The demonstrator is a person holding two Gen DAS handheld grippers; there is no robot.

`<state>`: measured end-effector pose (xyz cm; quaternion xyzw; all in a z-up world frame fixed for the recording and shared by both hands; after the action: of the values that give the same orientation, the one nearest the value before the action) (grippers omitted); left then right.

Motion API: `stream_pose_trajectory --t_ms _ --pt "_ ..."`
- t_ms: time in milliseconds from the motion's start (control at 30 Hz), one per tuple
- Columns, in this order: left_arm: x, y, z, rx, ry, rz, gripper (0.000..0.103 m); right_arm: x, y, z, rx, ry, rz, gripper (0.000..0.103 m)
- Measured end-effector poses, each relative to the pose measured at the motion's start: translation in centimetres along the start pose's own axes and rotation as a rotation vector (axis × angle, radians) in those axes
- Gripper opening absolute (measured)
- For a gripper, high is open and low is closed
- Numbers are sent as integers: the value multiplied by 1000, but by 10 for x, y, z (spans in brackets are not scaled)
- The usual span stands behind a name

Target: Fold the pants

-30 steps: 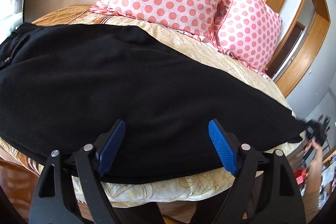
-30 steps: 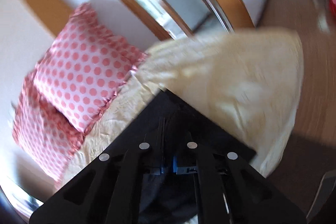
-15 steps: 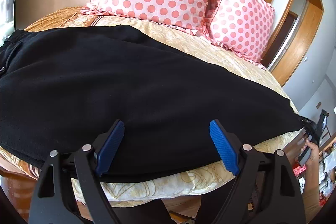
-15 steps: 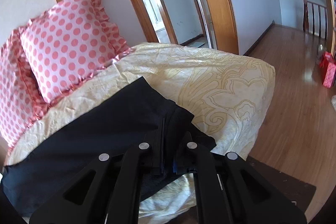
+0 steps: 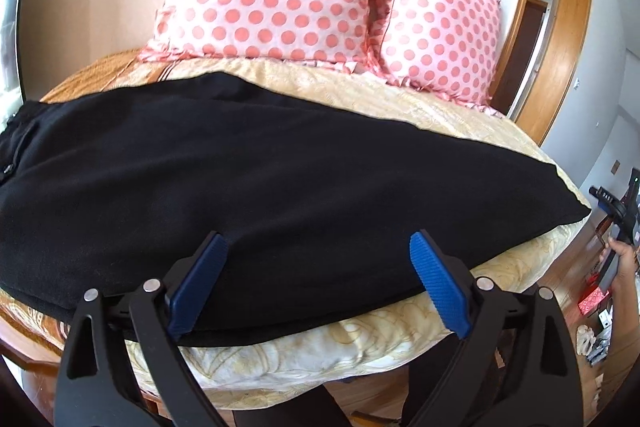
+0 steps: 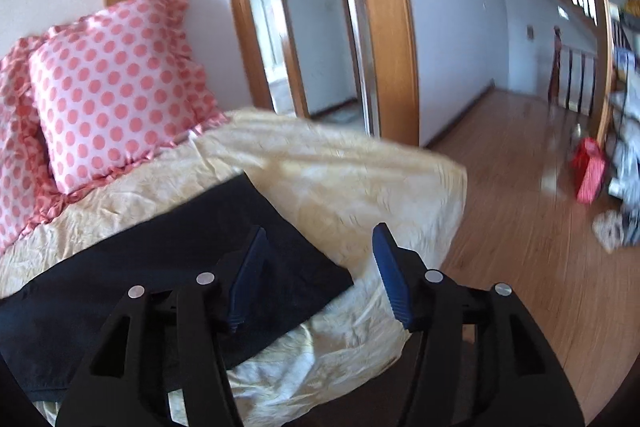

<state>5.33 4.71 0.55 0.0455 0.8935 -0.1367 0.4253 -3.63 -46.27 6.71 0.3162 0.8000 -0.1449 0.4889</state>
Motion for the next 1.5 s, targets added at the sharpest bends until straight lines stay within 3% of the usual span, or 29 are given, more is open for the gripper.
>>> stream_pose_trajectory --t_ms 133,167,200,233,300,433,567,733,1067,1100,1133,1333,1500 --pt "-3 -1 -6 3 -46 -10 96 -12 87 -16 -344 32 -197 57" --pt "-3 1 -7 1 -54 -24 96 -13 130 -21 -517 74 -262 57" --pt "-3 2 -7 2 -55 -31 96 -13 154 -23 -609 101 -295 57" --pt "-2 4 -7 3 -53 -41 96 -12 196 -29 -765 139 -354 57" --pt "1 5 -7 -4 -50 -48 97 -6 260 -37 -959 195 -456 57" --pt "5 11 -11 -58 -67 -49 97 21 391 -46 -1177 343 -680 53" --pt "5 17 -13 -79 -87 -69 97 60 486 -37 -1176 433 -903 47" --pt "9 24 -7 -60 -84 -84 97 100 529 -19 -1118 480 -1065 44" --pt "9 19 -2 -67 -95 -21 101 125 538 -10 -1106 535 -1120 31" --pt "9 20 -1 -67 -95 -20 101 126 537 -11 -1120 534 -1119 26" --pt "8 20 -1 -67 -95 -20 101 125 537 -14 -1128 533 -1122 3" --pt "4 25 1 -54 -94 -43 101 120 547 -16 -1047 419 -1146 1" --pt "9 19 3 -84 -97 3 101 127 549 -15 -1014 386 -1205 1"
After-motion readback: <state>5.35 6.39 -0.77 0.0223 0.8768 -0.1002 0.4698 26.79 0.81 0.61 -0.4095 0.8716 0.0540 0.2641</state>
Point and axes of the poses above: each gripper's, at about its wrist camera, not at the fingertips, and z roughly the way its jaws point, y to its left, x to its underside, the point moved 3 cm from there along z, roughly the way its jaws point, and after that the axes turned 2 degrees about y, right-handed, at the moved point
